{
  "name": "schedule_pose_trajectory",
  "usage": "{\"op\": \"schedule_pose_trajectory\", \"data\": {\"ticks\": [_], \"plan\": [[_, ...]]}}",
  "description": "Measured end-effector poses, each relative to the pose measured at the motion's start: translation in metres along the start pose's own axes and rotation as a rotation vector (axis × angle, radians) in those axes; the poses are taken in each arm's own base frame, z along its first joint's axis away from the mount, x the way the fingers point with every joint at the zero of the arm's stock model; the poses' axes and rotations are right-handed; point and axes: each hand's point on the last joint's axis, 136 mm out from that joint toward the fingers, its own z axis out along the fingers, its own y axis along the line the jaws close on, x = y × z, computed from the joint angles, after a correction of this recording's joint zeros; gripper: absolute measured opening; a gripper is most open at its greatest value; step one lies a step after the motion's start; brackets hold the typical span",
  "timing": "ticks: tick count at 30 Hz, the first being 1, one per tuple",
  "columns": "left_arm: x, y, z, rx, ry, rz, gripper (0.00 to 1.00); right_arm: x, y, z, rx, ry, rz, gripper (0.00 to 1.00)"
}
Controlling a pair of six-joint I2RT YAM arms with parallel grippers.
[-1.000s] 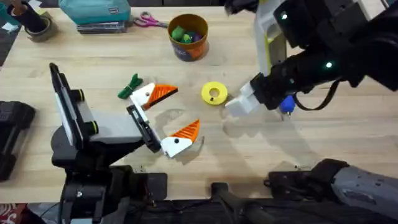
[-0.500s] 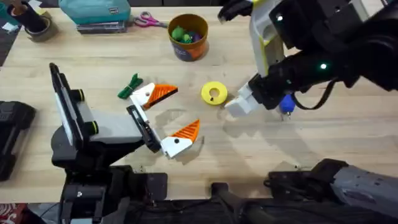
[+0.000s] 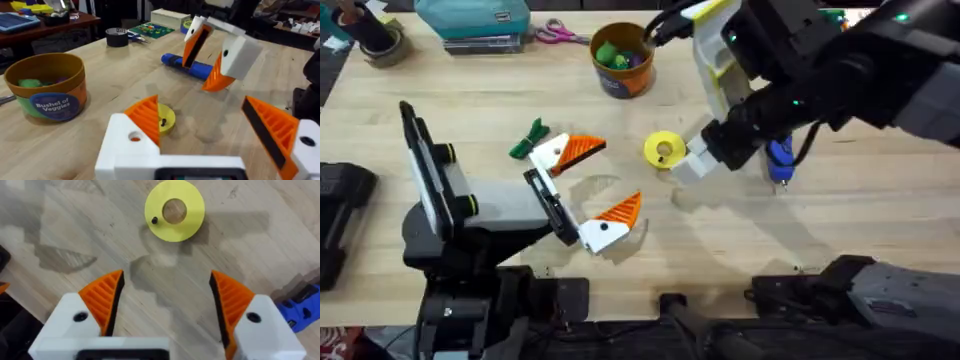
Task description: Pick up the gripper from the table and insert it into the empty holder that is missing its gripper. Then pick up a screw, insert it into the mounting hole, and use the screwdriver to tighten it. Finally, clean up the table by picking up the vegetable and placing it into the bucket.
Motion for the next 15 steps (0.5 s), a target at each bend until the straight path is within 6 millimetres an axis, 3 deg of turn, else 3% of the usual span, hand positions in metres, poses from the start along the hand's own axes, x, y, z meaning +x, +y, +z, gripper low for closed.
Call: {"op": "schedule_pose_trajectory", "data": {"ticks": [15], "plan": [[0.0, 0.0, 0.0, 0.0, 0.0, 0.0, 0.986, -0.019, -0.007, 0.038, 0.0, 0.006, -0.028, 0.998]]}}
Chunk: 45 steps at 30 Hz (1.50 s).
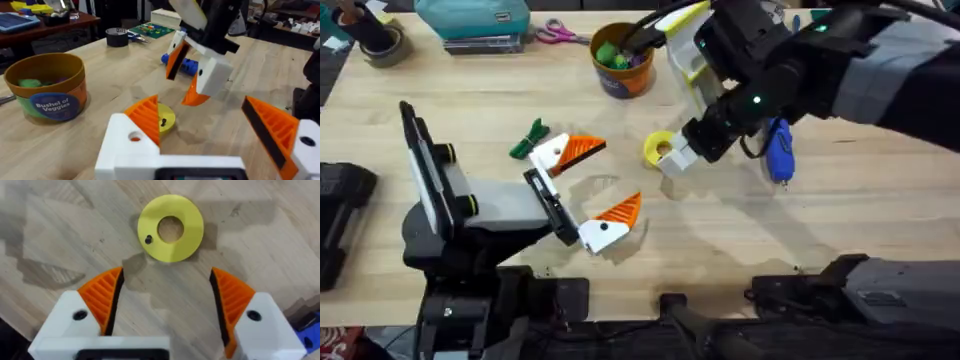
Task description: Pick up the gripper from the table and insert it into the empty holder that is missing its gripper. Then pick up a screw, insert it into the mounting hole, and use the screwdriver to tighten it. Finally, clean up the table by picking up the vegetable and placing it into the bucket.
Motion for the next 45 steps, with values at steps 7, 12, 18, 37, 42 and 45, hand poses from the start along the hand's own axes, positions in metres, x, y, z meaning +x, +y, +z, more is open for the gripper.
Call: {"op": "schedule_pose_trajectory", "data": {"ticks": [7, 12, 18, 37, 42, 45], "plan": [[0.0, 0.0, 0.0, 0.0, 0.0, 0.0, 0.987, -0.01, 0.001, 0.003, 0.003, -0.036, -0.014, 0.997], [0.0, 0.0, 0.0, 0.0, 0.0, 0.0, 0.986, -0.014, 0.004, 0.003, 0.004, -0.05, -0.027, 0.997], [0.0, 0.0, 0.0, 0.0, 0.0, 0.0, 0.986, -0.012, 0.003, 0.011, 0.004, -0.028, -0.025, 0.997], [0.0, 0.0, 0.0, 0.0, 0.0, 0.0, 0.986, -0.007, 0.013, 0.048, -0.017, 0.049, -0.054, 0.946], [0.0, 0.0, 0.0, 0.0, 0.0, 0.0, 0.985, -0.009, 0.013, 0.049, -0.017, 0.044, -0.056, 0.876], [0.0, 0.0, 0.0, 0.0, 0.0, 0.0, 0.985, -0.01, 0.013, 0.049, -0.017, 0.04, -0.057, 0.815]]}}
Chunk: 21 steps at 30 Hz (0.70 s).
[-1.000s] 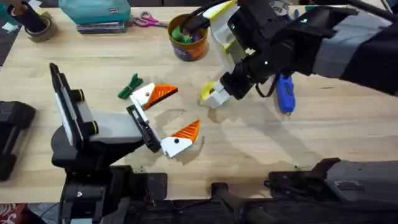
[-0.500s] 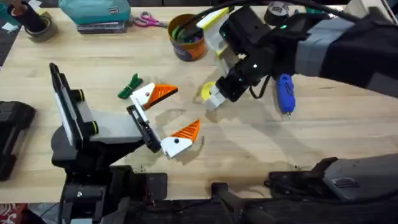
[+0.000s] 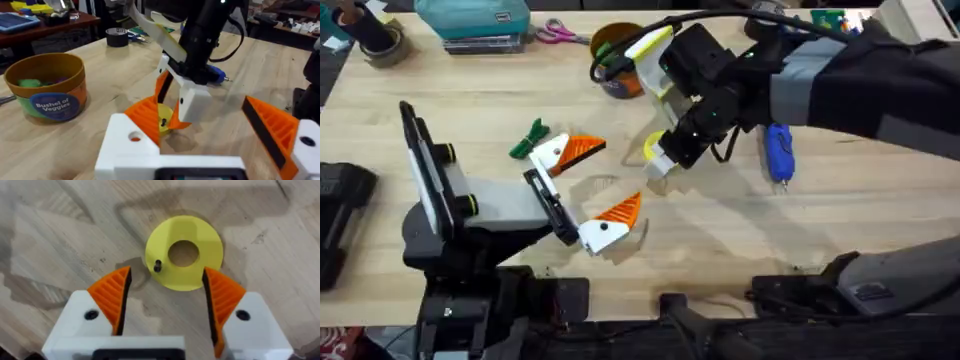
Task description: Pick up the gripper from the table and insert it into the empty holder that is missing its gripper. Then pick up a screw, insert it into the mounting hole, and use the screwdriver to tighten it. Finally, clean up the table by picking up the vegetable and placing it into the bucket.
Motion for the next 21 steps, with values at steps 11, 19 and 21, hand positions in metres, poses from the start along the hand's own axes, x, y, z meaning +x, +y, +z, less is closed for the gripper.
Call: {"op": "schedule_pose_trajectory", "data": {"ticks": [11, 19, 21], "plan": [[0.0, 0.0, 0.0, 0.0, 0.0, 0.0, 0.987, 0.003, 0.001, 0.012, -0.003, 0.027, -0.006, 0.757], [0.0, 0.0, 0.0, 0.0, 0.0, 0.0, 0.986, 0.001, 0.001, 0.012, -0.001, 0.02, -0.008, 0.687], [0.0, 0.0, 0.0, 0.0, 0.0, 0.0, 0.986, 0.001, 0.001, 0.012, -0.001, 0.02, -0.008, 0.656]]}}
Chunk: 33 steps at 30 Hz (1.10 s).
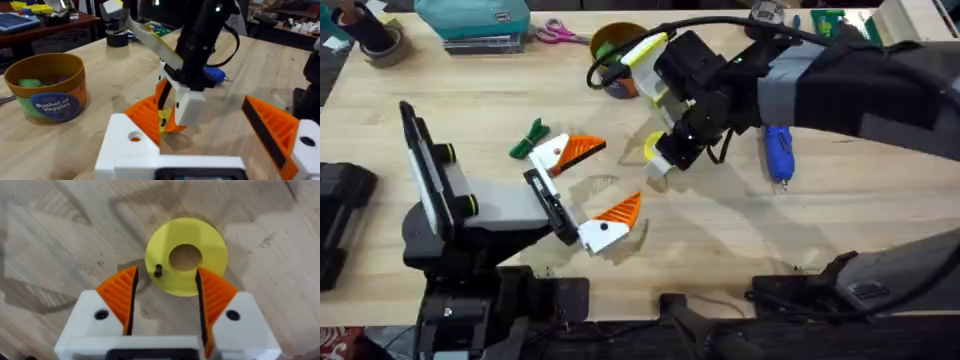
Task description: Pick up the gripper from the table and insert it into the empty holder that is missing its gripper. Then pick up a screw, insert it into the mounting hole, and use the screwdriver to tighten it. Finally, clean up the table by picking up the vegetable and placing it into the bucket.
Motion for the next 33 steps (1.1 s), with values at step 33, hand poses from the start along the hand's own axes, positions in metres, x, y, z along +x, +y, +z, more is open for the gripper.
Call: {"op": "schedule_pose_trajectory", "data": {"ticks": [33], "plan": [[0.0, 0.0, 0.0, 0.0, 0.0, 0.0, 0.985, -0.0041, 0.0057, 0.0012, -0.003, -0.013, -0.019, 0.265]]}}
